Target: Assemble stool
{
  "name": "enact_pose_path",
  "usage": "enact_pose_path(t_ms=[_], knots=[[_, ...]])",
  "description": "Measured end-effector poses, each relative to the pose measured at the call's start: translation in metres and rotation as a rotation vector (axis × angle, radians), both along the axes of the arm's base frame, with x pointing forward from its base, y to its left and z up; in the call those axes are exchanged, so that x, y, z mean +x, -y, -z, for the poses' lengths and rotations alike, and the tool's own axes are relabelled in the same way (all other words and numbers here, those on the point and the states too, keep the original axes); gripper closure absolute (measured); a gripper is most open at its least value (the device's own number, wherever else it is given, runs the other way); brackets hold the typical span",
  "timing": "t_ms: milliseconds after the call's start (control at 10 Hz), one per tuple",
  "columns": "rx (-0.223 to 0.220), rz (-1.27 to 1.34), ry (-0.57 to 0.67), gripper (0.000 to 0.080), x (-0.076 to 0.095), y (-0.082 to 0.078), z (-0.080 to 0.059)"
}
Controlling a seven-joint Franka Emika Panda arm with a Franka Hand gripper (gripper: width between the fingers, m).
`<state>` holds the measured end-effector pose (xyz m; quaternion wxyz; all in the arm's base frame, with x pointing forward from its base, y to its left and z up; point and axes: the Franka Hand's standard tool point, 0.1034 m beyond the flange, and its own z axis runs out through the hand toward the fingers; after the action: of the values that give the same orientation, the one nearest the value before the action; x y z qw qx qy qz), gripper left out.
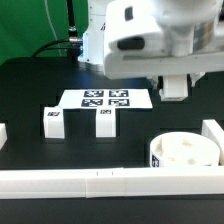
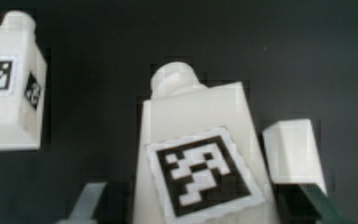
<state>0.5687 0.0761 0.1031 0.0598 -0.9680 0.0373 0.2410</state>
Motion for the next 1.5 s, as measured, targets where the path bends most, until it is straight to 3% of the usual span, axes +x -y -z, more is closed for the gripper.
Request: enact_pose_path(t_ms=[400, 600, 700, 1100, 1200, 1500], knots=[[-0.014, 0.03, 0.261, 0.0475, 0.011, -0.012, -0.005], [-0.015, 0.041, 0.452, 0.0474, 0.026, -0.019, -0.013], [-0.018, 0.044, 0.489, 0.0474, 0.024, -0.018, -0.01], [-0.006, 0.09, 0.797, 0.0474, 0.042, -0.029, -0.005], [-0.001, 0.084, 0.852, 0.0474, 0.046, -0.033, -0.003], [-0.001, 0.084, 0.847, 0.0474, 0.045, -0.033, -0.001]])
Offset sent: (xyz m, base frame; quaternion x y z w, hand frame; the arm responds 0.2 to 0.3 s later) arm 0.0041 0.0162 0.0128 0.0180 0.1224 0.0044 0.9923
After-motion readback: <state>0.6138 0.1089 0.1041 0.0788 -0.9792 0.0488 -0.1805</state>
